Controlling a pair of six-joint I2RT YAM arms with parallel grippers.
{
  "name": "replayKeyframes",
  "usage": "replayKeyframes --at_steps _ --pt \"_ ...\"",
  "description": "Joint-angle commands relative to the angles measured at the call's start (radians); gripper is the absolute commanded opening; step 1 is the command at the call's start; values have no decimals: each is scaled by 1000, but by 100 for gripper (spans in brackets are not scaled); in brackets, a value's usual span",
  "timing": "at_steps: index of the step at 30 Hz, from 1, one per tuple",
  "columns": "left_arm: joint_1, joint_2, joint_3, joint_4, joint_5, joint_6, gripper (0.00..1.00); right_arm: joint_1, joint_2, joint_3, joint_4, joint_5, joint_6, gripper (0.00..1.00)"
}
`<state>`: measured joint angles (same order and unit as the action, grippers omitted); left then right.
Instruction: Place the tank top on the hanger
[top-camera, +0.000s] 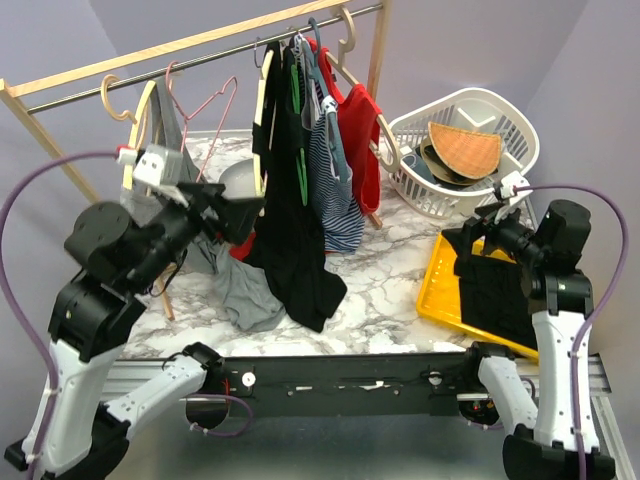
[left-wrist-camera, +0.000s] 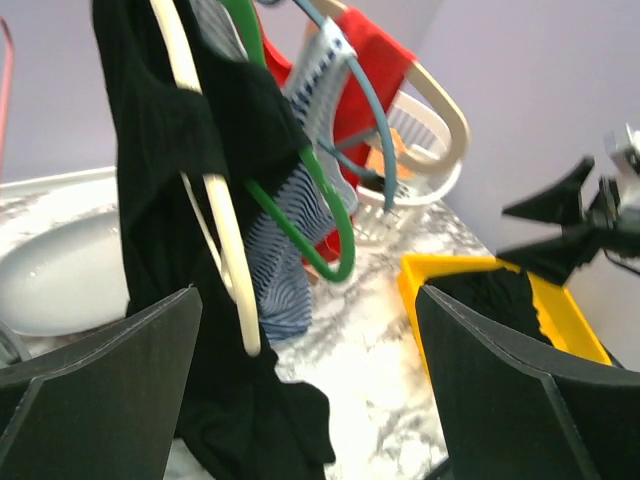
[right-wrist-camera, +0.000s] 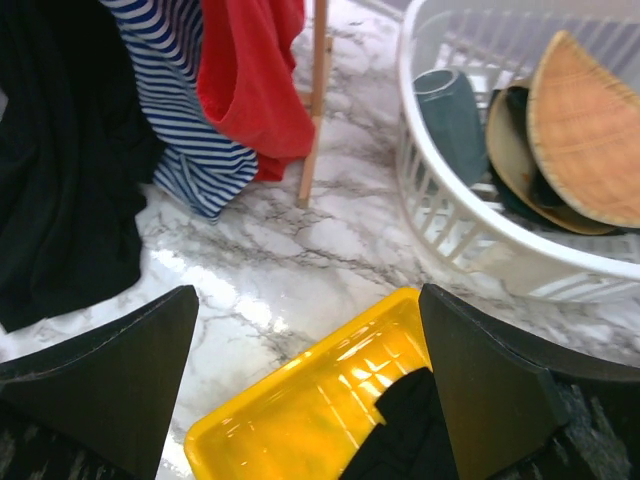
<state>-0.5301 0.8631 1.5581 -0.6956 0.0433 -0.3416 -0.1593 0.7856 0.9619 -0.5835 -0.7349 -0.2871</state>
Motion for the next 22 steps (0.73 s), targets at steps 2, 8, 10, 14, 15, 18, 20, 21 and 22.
replayKeyframes --at_steps 2,8,10,14,15,18,20,21,22 --pt "5 -222 -231 71 164 19 99 -9 -137 70 18 248 81 100" --pt "5 -407 -438 111 289 41 99 -9 -178 222 -90 367 149 100" --pt "5 -453 -522 160 316 44 99 -9 -200 232 -107 362 143 100" --pt "5 -504 -638 229 362 62 99 -9 -235 254 -139 388 144 100" --pt "5 -509 -677 240 375 65 99 -9 -244 261 -145 406 147 100" --pt "5 -529 -754 283 403 81 99 -9 -263 267 -173 423 131 100" --pt "5 -533 -783 310 437 84 99 -9 -275 262 -183 425 121 100" --pt "5 -536 -805 318 444 88 99 -9 -275 259 -185 430 121 100" --pt "5 -539 -814 327 455 92 99 -9 -276 253 -185 430 121 100"
